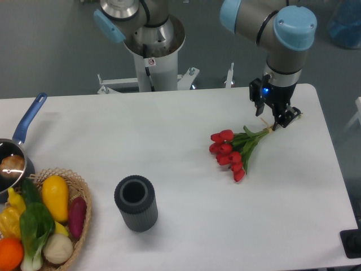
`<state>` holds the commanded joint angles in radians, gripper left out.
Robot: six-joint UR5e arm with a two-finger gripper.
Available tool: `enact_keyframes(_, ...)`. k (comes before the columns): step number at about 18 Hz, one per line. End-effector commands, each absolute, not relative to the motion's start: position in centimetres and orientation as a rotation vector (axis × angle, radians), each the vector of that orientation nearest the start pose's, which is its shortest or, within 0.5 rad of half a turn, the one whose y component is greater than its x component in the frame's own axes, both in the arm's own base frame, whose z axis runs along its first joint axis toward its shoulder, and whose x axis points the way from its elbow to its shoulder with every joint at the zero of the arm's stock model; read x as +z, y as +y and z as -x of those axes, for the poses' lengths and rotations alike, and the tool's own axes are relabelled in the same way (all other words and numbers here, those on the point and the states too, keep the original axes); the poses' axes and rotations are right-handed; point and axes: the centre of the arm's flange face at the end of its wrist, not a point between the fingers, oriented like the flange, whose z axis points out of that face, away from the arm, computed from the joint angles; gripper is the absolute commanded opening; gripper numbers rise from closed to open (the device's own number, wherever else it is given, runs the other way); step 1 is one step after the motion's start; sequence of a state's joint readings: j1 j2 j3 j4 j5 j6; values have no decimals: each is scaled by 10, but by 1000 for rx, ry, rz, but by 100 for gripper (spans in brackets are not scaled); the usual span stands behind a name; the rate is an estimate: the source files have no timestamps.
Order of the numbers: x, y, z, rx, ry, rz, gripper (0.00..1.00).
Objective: Place the flowers on the table
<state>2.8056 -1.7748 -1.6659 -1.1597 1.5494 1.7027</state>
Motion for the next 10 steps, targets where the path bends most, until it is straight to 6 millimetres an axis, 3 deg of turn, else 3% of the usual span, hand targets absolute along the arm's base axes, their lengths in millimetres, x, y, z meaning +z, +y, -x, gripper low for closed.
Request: enact_keyframes(10,372,315,497,150,691,2944,100)
